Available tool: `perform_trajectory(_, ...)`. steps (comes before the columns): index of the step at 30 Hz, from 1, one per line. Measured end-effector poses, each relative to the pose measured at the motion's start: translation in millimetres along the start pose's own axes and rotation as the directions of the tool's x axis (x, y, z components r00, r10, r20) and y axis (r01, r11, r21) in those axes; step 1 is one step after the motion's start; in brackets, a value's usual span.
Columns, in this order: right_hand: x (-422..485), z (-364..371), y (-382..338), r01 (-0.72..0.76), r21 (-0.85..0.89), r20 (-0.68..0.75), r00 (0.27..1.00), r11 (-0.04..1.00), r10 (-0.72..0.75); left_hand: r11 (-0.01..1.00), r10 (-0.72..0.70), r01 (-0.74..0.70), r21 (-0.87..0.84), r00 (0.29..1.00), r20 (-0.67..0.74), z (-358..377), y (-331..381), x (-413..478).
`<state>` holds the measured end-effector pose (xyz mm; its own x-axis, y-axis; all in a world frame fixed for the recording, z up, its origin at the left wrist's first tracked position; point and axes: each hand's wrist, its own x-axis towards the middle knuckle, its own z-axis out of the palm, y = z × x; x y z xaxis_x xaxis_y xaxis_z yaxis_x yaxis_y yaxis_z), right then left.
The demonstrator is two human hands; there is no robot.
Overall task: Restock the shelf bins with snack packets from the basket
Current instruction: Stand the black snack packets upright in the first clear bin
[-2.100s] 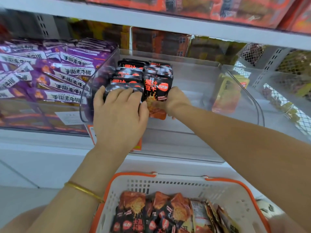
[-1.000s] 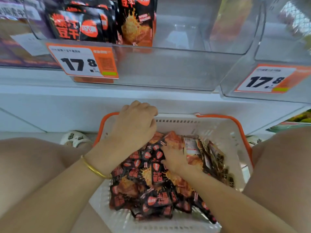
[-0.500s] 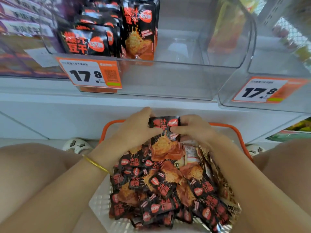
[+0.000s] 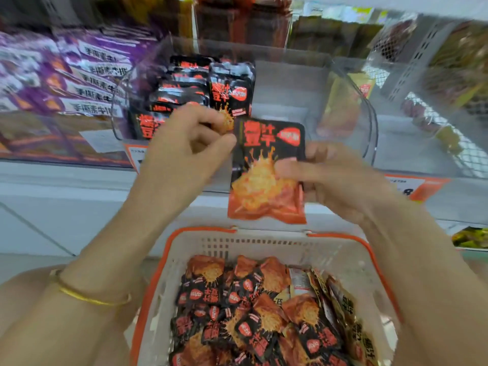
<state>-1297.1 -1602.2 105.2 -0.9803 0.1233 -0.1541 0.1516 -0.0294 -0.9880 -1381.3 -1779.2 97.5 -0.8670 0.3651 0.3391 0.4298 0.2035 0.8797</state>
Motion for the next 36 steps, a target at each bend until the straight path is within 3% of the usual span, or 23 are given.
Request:
perform_trajectory(2,24.5,-1.1,-32.1,0.110,-0.033,-0.112,0.987,0.993,-0.113,0.965,0.195,-0.157,0.208,0.965,-0.177,-9.8,2.0,19.9)
perform_trajectory(4,58.6,-0.3,-50.2,0.167,-0.130,-0.210,0.959,0.977,-0.192,0.829,0.334,-0.207,0.519,0.928,-0.163,-15.2,-2.7,38.1)
perform_trajectory(6,95.0,2.6,-49.1,0.120,-0.251,-0.264,0.946,0.961,-0.187,0.673,0.343,-0.173,0.719,0.935,-0.096,-15.0,-13.5,50.3)
perform_trajectory(9,142.6,8.8,-28.5,-0.064,-0.460,-0.308,0.947,0.886,-0.092,0.607,0.306,-0.143,0.782,0.950,-0.064,-8.1,-31.1,54.1)
perform_trajectory(13,176.9,6.0,-10.5,-0.178,-0.784,-0.324,0.934,0.595,-0.147,0.562,0.276,-0.145,0.814,0.961,-0.020,-4.1,-43.8,55.8)
perform_trajectory(15,182.6,3.1,-10.5,-0.198,-0.821,-0.331,0.929,0.536,-0.164,0.558,0.270,-0.140,0.818,0.963,-0.020,-3.8,-44.0,57.1)
perform_trajectory(20,190.6,13.6,-4.8,-0.182,-0.725,-0.334,0.936,0.664,-0.108,0.552,0.306,-0.141,0.822,0.951,-0.043,-1.4,-47.2,56.0)
perform_trajectory(23,188.1,19.8,-5.1,-0.222,-0.700,-0.298,0.955,0.679,0.005,0.549,0.303,-0.156,0.821,0.953,-0.021,-2.0,-47.9,56.6)
perform_trajectory(31,162.1,20.1,-22.2,-0.284,-0.514,-0.321,0.939,0.810,0.125,0.587,0.398,-0.217,0.780,0.916,-0.045,-5.2,-46.7,51.9)
perform_trajectory(34,134.8,18.2,-37.3,-0.160,-0.529,-0.330,0.944,0.833,-0.028,0.583,0.543,-0.315,0.749,0.837,-0.070,-4.2,-35.9,36.7)
perform_trajectory(36,99.0,20.3,-44.8,0.038,-0.494,-0.308,0.926,0.869,-0.216,0.586,0.607,-0.382,0.715,0.792,-0.074,1.0,-26.0,17.5)
